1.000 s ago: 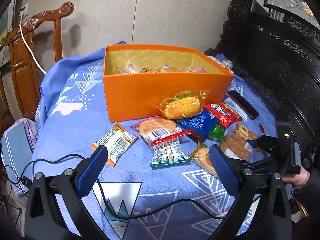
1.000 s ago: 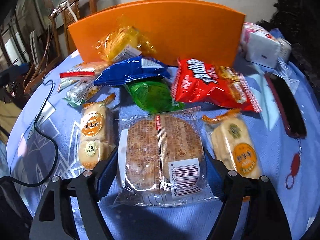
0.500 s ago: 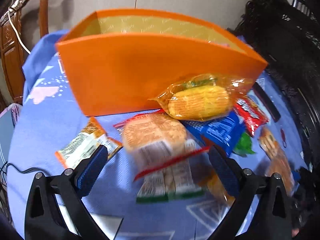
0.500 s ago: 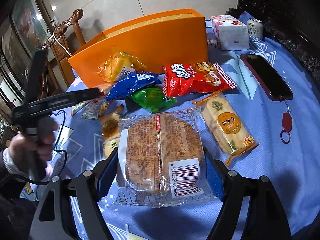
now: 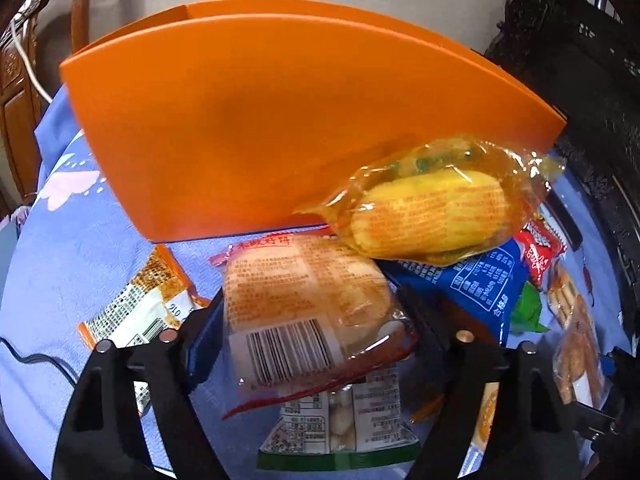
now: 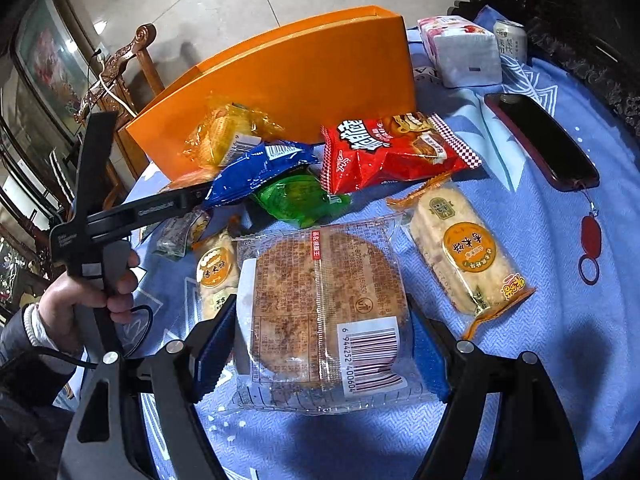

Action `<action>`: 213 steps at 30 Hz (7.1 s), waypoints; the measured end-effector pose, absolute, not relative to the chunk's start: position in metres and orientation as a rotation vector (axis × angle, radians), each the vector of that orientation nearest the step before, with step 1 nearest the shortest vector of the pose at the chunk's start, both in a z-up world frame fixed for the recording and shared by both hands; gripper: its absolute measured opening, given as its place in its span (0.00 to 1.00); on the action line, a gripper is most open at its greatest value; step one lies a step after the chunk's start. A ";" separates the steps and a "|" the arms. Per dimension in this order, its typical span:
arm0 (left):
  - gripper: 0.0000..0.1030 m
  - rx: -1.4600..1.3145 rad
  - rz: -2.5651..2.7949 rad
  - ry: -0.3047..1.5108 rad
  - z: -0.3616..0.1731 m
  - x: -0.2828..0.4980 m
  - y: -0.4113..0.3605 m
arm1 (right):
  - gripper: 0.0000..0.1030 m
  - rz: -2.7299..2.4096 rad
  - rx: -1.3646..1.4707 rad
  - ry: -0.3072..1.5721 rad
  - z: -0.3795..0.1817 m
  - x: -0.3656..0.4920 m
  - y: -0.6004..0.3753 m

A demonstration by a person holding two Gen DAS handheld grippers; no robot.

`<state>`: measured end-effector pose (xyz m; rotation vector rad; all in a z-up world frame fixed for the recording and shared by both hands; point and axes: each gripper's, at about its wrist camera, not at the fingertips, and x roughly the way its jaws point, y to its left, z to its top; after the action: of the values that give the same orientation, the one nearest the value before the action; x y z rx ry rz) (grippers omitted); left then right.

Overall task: Organize snacks
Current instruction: 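Grasp a clear round bread bag with the right gripper while the left grasps another bread bag, then carry both bread bags over the orange box and open both grippers, then grasp the rice cracker pack with the orange label using the right gripper, then grasp the clear white-and-green packet with the left gripper while the right holds the rice cracker, then carry both packs over the orange box, drop them, and move back toward the pile, then grasp the blue biscuit pack with the right gripper while the left reaches the yellow cake bag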

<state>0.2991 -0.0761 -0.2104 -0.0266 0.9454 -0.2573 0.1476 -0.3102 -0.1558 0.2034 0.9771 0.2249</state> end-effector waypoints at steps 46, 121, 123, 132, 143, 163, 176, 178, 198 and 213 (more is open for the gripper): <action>0.69 0.013 -0.363 0.439 0.004 0.320 -0.048 | 0.77 0.272 0.130 0.560 0.019 0.300 -0.282; 0.55 0.068 -0.277 0.990 -0.211 0.249 -0.086 | 0.36 0.203 0.068 0.923 -0.138 0.143 -0.277; 0.48 0.064 -0.281 0.988 -0.211 0.248 -0.088 | 0.36 0.199 0.083 0.924 -0.139 0.143 -0.280; 0.41 0.040 -0.328 0.921 -0.187 0.226 -0.075 | 0.36 0.190 0.092 0.890 -0.129 0.138 -0.283; 0.41 0.016 -0.367 0.761 -0.123 0.200 -0.052 | 0.36 0.226 0.084 0.813 -0.095 0.140 -0.274; 0.79 0.027 -0.368 0.491 0.016 0.335 -0.059 | 0.48 0.247 0.088 0.492 0.031 0.301 -0.275; 0.96 -0.044 -0.291 0.558 -0.030 0.289 -0.023 | 0.91 0.287 -0.060 0.601 -0.029 0.237 -0.256; 0.96 -0.042 -0.296 0.586 -0.048 0.278 -0.022 | 0.91 0.318 -0.075 0.659 -0.046 0.226 -0.251; 0.96 0.012 -0.276 0.712 -0.111 0.241 -0.008 | 0.80 0.402 -0.385 0.980 -0.153 0.279 -0.196; 0.96 0.043 -0.321 0.725 -0.119 0.244 -0.023 | 0.48 0.345 -0.292 0.942 -0.130 0.248 -0.211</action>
<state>0.2443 -0.0227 -0.1190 0.0430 0.7251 -0.3213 0.2475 -0.2106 -0.1304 -0.2918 0.9421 0.3448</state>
